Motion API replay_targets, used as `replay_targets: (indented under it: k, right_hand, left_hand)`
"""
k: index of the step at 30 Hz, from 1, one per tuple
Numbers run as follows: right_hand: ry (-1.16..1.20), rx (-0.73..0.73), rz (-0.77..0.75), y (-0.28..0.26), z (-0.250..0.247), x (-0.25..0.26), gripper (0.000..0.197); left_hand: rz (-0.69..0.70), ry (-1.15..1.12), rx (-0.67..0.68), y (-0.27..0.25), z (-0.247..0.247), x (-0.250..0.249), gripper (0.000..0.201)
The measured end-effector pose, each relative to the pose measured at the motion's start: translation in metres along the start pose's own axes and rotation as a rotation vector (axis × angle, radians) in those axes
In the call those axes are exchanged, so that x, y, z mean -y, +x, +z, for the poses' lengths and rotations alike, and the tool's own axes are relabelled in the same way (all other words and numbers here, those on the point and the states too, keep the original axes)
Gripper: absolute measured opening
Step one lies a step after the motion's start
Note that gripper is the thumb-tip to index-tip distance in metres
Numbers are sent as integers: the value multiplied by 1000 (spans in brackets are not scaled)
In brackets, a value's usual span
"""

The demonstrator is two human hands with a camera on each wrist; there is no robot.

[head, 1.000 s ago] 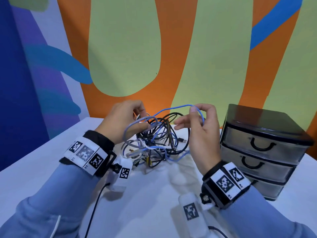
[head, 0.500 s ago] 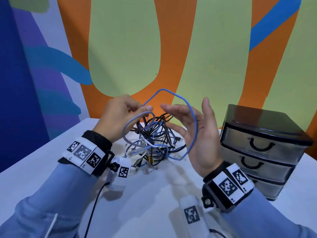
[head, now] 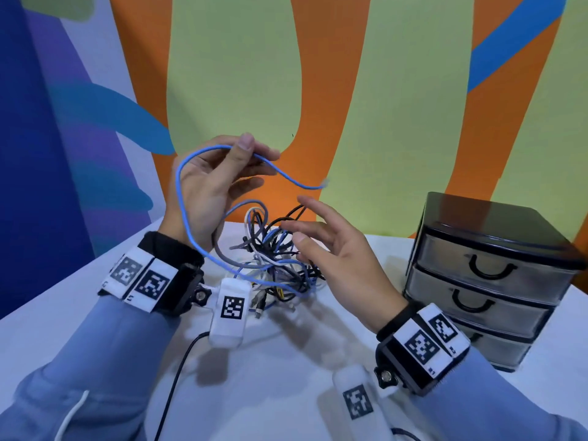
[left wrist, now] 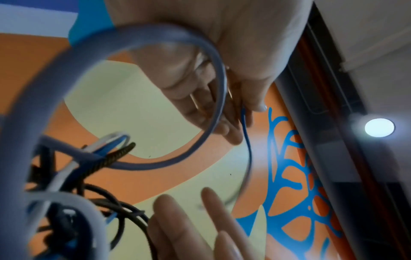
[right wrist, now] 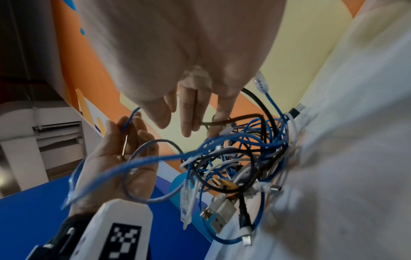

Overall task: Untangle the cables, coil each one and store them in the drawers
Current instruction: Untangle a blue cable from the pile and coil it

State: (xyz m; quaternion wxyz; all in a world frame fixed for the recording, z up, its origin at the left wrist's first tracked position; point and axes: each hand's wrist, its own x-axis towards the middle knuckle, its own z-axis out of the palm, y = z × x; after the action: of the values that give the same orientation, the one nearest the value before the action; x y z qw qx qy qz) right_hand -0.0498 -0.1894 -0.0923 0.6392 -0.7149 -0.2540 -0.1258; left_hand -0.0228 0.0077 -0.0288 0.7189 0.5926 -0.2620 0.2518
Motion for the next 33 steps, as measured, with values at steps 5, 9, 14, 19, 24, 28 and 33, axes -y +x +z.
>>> replay_targets:
  k: [5,9,14,19,24,28,33]
  right_hand:
    - [-71,36,-25,-1,-1,-2,39]
    - [-76,39,-8,1,-9,-2,58]
    - [-309,247,13,-2,-16,-6,46]
    - [-450,81,75,3,-20,-20,11]
    - [-157,-218,217,8,-27,-25,17]
    - [-29,-360,166,8,-25,-18,19]
    - [69,-477,58,9,-26,-9,15]
  left_hand:
    - [15,16,-32,2,0,7,24]
    - [136,89,-320,10,-15,9,23]
    - [173,168,-426,18,-30,18,22]
    - [-9,345,-317,22,-41,37,11]
    - [-234,450,-344,23,-49,44,16]
    - [-313,484,-279,22,-48,45,16]
    - [-399,680,-179,17,-45,43,26]
